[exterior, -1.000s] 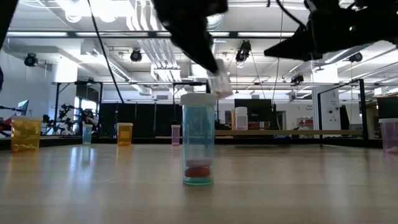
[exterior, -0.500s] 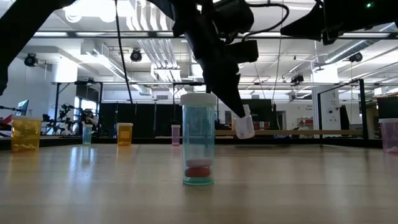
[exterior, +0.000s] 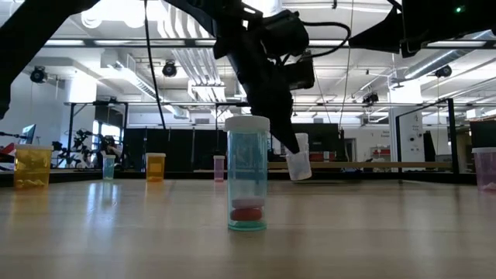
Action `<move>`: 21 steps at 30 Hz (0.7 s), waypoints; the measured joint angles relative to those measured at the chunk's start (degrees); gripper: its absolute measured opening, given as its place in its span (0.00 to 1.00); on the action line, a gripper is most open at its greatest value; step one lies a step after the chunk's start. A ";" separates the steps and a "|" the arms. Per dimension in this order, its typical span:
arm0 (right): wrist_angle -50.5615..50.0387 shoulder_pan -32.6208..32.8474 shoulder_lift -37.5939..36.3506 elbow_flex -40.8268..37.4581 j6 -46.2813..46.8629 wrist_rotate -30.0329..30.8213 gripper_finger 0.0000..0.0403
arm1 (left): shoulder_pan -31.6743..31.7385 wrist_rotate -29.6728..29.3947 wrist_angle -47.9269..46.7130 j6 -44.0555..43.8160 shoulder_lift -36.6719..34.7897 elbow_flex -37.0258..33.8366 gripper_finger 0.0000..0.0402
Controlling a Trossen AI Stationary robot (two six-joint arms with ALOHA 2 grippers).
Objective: Pick and place medicine bottles onto shelf by color
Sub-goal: Put the left transparent pill bottle on the shelf
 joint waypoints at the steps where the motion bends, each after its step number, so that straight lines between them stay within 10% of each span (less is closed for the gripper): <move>1: 0.01 0.01 -0.01 0.00 0.00 0.00 0.02 | 0.02 -0.01 0.02 -0.02 -0.02 0.00 0.33; 21: -0.03 -0.01 0.08 0.00 0.03 -0.04 0.02 | 0.45 0.10 0.54 -0.22 -0.09 -2.50 0.36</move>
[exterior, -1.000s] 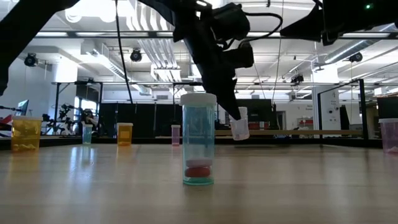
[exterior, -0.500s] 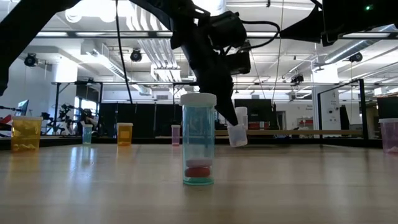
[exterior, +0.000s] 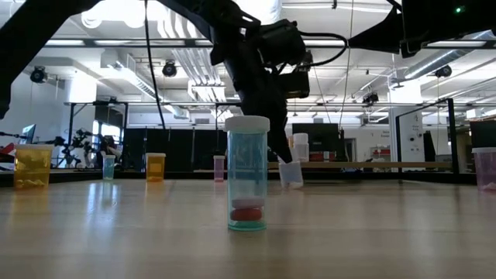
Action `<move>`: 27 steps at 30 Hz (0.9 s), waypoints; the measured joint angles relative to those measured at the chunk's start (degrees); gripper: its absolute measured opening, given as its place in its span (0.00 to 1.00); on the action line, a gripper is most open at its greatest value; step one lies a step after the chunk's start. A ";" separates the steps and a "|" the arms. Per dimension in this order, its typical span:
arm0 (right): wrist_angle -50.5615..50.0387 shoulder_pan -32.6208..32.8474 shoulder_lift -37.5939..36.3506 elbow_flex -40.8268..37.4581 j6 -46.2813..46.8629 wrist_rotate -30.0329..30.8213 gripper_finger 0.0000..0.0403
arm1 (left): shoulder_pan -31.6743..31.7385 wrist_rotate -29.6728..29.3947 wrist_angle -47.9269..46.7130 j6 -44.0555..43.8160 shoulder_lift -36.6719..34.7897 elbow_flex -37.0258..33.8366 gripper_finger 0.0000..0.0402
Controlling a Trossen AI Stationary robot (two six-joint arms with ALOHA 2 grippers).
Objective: Pick and place medicine bottles onto shelf by color
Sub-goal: Put the left transparent pill bottle on the shelf
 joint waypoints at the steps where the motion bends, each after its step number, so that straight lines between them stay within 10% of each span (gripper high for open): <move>1: 0.02 0.00 0.00 0.00 0.02 0.02 0.02 | 0.00 -0.01 0.01 -0.05 0.03 0.29 0.38; 16: -0.29 -0.02 -0.09 0.00 -0.67 0.09 0.11 | -0.72 -1.14 0.57 1.43 -11.75 -2.13 0.52; 27: -11.10 -0.28 5.24 0.00 17.12 -4.66 0.46 | -5.36 6.20 40.34 -1.51 -35.19 -43.23 0.20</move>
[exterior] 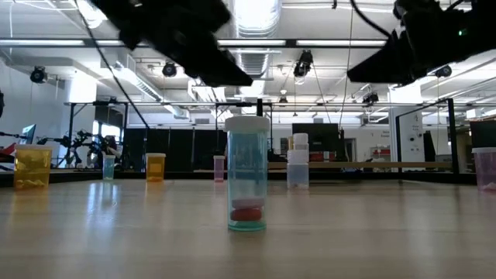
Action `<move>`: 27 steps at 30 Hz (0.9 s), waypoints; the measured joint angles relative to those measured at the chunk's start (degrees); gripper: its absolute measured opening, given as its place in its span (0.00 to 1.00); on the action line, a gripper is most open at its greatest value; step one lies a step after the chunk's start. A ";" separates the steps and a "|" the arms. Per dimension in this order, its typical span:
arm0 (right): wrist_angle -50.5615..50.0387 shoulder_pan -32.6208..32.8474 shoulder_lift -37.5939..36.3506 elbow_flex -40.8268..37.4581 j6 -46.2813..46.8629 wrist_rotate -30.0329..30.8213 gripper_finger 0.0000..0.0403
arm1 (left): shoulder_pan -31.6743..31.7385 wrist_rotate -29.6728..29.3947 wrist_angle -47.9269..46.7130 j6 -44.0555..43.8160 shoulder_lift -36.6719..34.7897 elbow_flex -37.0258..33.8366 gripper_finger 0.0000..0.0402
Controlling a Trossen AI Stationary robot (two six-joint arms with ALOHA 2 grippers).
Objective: Pick and place medicine bottles onto shelf by color
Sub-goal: Put the left transparent pill bottle on the shelf
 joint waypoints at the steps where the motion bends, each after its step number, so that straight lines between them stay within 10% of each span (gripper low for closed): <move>1: 0.20 0.00 1.27 0.00 0.76 -0.67 0.50 | -0.72 0.21 6.32 -0.70 -1.82 -4.20 0.17; 13: 20.35 -1.81 20.28 0.04 1.91 -10.03 0.77 | -3.38 -0.05 60.85 -2.93 -14.08 -36.15 0.04; 27: 35.10 -12.56 37.39 1.29 5.45 -17.91 0.72 | -3.36 -0.25 65.84 -4.32 -13.94 -41.82 0.04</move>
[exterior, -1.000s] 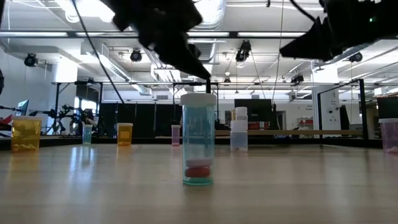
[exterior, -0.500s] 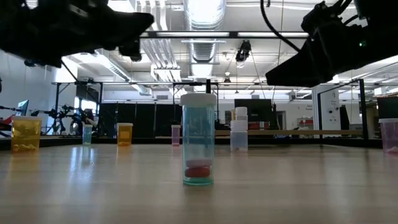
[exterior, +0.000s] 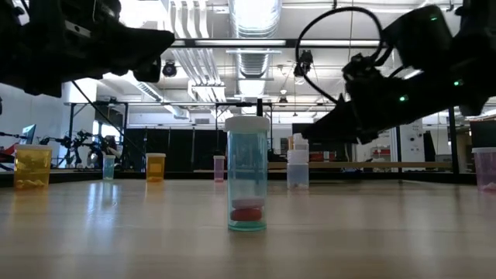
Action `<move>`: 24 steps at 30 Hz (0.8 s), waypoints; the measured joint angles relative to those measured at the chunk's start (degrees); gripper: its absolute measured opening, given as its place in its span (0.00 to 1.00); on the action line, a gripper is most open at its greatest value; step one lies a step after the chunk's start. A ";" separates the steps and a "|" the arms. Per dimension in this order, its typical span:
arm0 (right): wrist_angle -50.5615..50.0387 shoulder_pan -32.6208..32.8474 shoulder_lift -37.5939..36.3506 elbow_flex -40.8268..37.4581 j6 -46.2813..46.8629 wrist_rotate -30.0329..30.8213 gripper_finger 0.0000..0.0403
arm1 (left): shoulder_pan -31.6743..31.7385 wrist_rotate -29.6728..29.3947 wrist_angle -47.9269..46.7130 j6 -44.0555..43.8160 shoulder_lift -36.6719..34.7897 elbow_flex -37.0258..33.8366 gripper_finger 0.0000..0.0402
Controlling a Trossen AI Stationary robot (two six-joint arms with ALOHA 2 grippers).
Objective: Pick and place medicine bottles onto shelf by color
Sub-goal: Put the left transparent pill bottle on the shelf
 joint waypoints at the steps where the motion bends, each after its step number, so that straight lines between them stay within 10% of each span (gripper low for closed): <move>1: 0.09 -0.48 0.79 0.73 0.00 -0.05 0.72 | 0.00 0.00 -0.31 0.00 0.13 -0.01 0.04; 13: -7.62 -3.44 5.77 8.51 -0.09 -2.05 0.70 | 0.00 0.02 0.81 0.00 0.42 -0.17 0.04; 24: -12.49 -5.73 5.67 8.96 2.99 -3.03 0.39 | -0.02 0.02 0.88 0.02 0.42 -0.35 0.04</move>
